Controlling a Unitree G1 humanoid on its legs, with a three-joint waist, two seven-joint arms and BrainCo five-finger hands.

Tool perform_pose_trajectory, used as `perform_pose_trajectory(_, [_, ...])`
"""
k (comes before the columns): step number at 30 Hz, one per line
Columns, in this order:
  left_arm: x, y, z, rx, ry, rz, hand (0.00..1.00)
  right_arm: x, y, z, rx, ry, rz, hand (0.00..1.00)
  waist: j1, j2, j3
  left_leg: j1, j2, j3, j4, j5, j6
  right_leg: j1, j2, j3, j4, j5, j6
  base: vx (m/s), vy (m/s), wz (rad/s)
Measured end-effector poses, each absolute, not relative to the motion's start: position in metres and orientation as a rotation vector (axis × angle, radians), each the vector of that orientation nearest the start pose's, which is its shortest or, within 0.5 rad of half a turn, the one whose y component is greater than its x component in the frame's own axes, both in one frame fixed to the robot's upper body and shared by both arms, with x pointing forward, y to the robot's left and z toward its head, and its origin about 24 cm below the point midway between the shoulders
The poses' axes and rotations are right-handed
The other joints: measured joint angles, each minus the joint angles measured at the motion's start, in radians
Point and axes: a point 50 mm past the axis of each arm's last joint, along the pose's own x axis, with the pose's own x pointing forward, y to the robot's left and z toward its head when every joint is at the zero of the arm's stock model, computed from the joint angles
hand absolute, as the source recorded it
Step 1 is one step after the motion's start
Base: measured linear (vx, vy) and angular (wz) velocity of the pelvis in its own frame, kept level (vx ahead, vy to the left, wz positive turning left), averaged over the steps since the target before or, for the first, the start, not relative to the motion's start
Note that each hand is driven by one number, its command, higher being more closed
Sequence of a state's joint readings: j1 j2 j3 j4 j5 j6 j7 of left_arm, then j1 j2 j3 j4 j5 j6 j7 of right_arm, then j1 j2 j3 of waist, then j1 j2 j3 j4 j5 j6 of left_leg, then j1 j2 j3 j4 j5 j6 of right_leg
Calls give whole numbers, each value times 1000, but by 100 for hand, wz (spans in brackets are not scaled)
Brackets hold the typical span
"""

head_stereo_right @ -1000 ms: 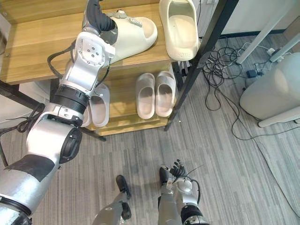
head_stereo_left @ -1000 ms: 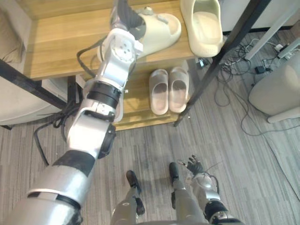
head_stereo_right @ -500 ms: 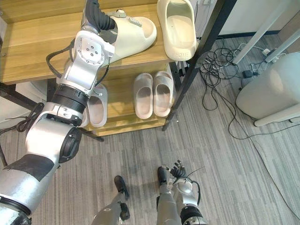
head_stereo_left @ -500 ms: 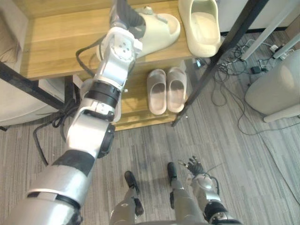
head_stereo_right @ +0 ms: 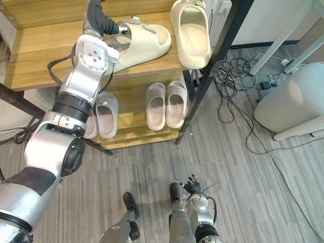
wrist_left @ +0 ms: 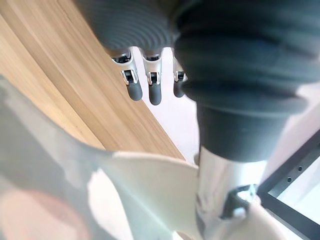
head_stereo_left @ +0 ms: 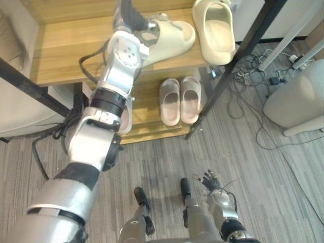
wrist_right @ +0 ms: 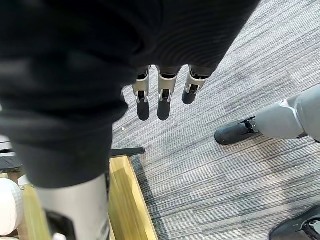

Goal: Organize the slippers on the shoe rack

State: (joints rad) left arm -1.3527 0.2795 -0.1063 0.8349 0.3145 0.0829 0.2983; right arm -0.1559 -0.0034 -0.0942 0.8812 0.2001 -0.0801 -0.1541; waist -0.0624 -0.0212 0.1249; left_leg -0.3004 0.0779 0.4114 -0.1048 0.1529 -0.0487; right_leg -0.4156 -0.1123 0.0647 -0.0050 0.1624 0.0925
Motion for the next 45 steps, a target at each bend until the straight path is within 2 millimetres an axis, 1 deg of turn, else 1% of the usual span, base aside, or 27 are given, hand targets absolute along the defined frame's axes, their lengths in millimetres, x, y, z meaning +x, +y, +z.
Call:
perform_pose_trajectory(3, [408, 129, 325, 608, -543, 286, 0, 219, -166, -103, 160, 662, -274, 0, 0, 0, 0, 1, 0, -3, 0, 2, 3, 2, 0, -2, 0, 0, 0, 66, 62, 1])
perform_pose_trajectory(5, [407, 143, 324, 603, -541, 319, 0, 219, -164, -103, 151, 664, -261, 0, 0, 0, 0, 7, 1, -10, 0, 2, 3, 11, 0, -8, 0, 0, -1, 89, 78, 5])
perform_pose_trajectory(6, [406, 144, 324, 603, -541, 321, 0, 219, -164, -103, 152, 664, -262, 0, 0, 0, 0, 7, 1, -11, 0, 2, 3, 12, 0, -9, 0, 0, -1, 96, 87, 11])
perform_pose_trajectory(7, [406, 152, 322, 601, -535, 340, 0, 219, -165, -104, 163, 666, -266, 0, 2, 0, 0, 9, 1, -15, 0, 3, 3, 18, -1, -17, 0, 0, -1, 76, 73, 11])
perform_pose_trajectory(9, [406, 158, 322, 597, -530, 353, 0, 220, -165, -103, 163, 666, -266, 0, 4, 0, 0, 8, 1, -19, 0, 4, 4, 19, -3, -21, 0, 0, -2, 65, 67, 9])
perform_pose_trajectory(11, [404, 170, 321, 603, -524, 380, 0, 219, -164, -104, 161, 668, -262, 0, 6, 0, 0, 9, -1, -30, 0, 5, 6, 26, -5, -32, 0, -1, -2, 77, 90, 13])
perform_pose_trajectory(13, [404, 172, 320, 592, -524, 386, 0, 219, -164, -104, 159, 668, -261, 0, 6, 0, 0, 9, -1, -38, 0, 5, 7, 31, -6, -39, 0, -2, -5, 66, 73, 15])
perform_pose_trajectory(15, [402, 182, 317, 546, -515, 404, 0, 218, -163, -105, 159, 673, -259, 0, 13, -3, -4, 9, -1, -42, 0, 7, 8, 35, -7, -49, 3, -7, -11, 64, 73, 10])
perform_pose_trajectory(16, [402, 182, 317, 546, -515, 405, 0, 218, -163, -105, 159, 673, -259, 0, 13, -3, -4, 9, -1, -42, 0, 7, 8, 35, -7, -49, 3, -7, -11, 57, 71, 2])
perform_pose_trajectory(18, [402, 196, 302, 496, -474, 420, 0, 217, -162, -106, 153, 678, -248, 0, 16, -4, -7, 25, -1, -48, 0, 8, 9, 57, -8, -55, 2, -8, -13, 65, 77, 5])
perform_pose_trajectory(19, [402, 196, 300, 492, -469, 419, 0, 217, -161, -106, 153, 680, -248, 0, 15, -4, -7, 28, -1, -49, 0, 8, 9, 60, -8, -57, 2, -9, -13, 71, 68, 8])
perform_pose_trajectory(21, [400, 202, 287, 435, -459, 413, 0, 214, -159, -108, 143, 690, -232, 0, 20, -5, -19, 40, 0, -60, 0, 2, 1, 75, -8, -66, 5, -19, -16, 69, 63, 10])
perform_pose_trajectory(23, [399, 204, 282, 411, -457, 411, 0, 214, -158, -108, 142, 691, -229, 0, 24, -4, -19, 42, 0, -67, 0, 2, 2, 82, -9, -76, 5, -20, -16, 55, 66, 13])
perform_pose_trajectory(26, [395, 202, 264, 376, -450, 389, 0, 210, -158, -110, 140, 702, -228, 0, 43, -3, -21, 60, 0, -75, -1, 1, 1, 106, -10, -85, 7, -28, -19, 47, 60, 9])
perform_pose_trajectory(27, [395, 200, 260, 368, -445, 382, 0, 209, -159, -111, 140, 706, -230, 0, 45, -3, -24, 61, 0, -79, -1, 1, 1, 108, -11, -88, 9, -30, -19, 59, 57, 17])
perform_pose_trajectory(29, [394, 193, 241, 310, -419, 347, 0, 206, -158, -112, 140, 714, -231, 0, 53, -2, -26, 70, 1, -98, 0, 2, 2, 125, -12, -110, 18, -40, -21, 67, 57, 23])
perform_pose_trajectory(30, [393, 193, 238, 303, -413, 343, 0, 206, -159, -113, 140, 715, -231, 0, 55, -2, -26, 73, 1, -99, 0, 2, 2, 128, -12, -111, 18, -41, -20, 50, 51, 13])
perform_pose_trajectory(32, [390, 185, 217, 246, -375, 312, 0, 203, -158, -114, 136, 729, -228, 0, 70, -2, -27, 92, -1, -103, -1, -1, 1, 142, -14, -115, 38, -57, -18, 40, 58, 6])
perform_pose_trajectory(33, [390, 184, 215, 240, -372, 308, 0, 203, -158, -114, 135, 730, -227, 0, 71, -1, -27, 92, -1, -106, -2, -1, 1, 142, -15, -117, 40, -59, -18, 22, 39, 12])
perform_pose_trajectory(35, [389, 174, 201, 204, -341, 276, 0, 203, -156, -115, 128, 733, -214, 0, 71, 0, -28, 99, 0, -119, -2, -4, 5, 159, -17, -141, 49, -70, -17, 33, 39, 25])
perform_pose_trajectory(36, [388, 173, 199, 199, -337, 273, 0, 203, -156, -115, 128, 733, -213, 0, 71, 0, -28, 101, 0, -119, -1, -4, 5, 161, -17, -142, 50, -71, -16, 47, 45, 20])
perform_pose_trajectory(38, [386, 163, 180, 177, -292, 236, 0, 203, -155, -114, 124, 733, -207, 0, 76, 3, -36, 117, -1, -122, -2, -7, 6, 176, -21, -147, 59, -82, -16, 43, 48, 6])
perform_pose_trajectory(40, [383, 156, 177, 162, -294, 220, 0, 204, -155, -114, 123, 731, -207, 0, 78, 8, -39, 116, -2, -122, -2, -7, 7, 176, -23, -150, 62, -84, -15, 32, 50, 6])
perform_pose_trajectory(42, [381, 142, 170, 153, -288, 177, 0, 201, -155, -116, 123, 742, -209, 0, 81, 21, -47, 118, -4, -125, -2, -8, 8, 179, -27, -159, 71, -92, -13, 41, 58, 10])
perform_pose_trajectory(43, [381, 141, 169, 153, -288, 172, 0, 201, -155, -116, 123, 742, -209, 0, 81, 22, -47, 119, -4, -126, -2, -8, 8, 180, -27, -159, 71, -92, -13, 51, 51, 9])
perform_pose_trajectory(44, [377, 132, 164, 140, -287, 145, 0, 199, -155, -117, 124, 748, -211, 0, 82, 27, -49, 131, -4, -131, -2, -10, 8, 196, -27, -164, 71, -97, -11, 37, 31, 7])
perform_pose_trajectory(45, [376, 130, 163, 136, -288, 138, 0, 199, -156, -117, 124, 749, -212, 0, 82, 28, -49, 132, -4, -133, -2, -10, 8, 199, -27, -167, 71, -98, -11, 50, 42, 14])
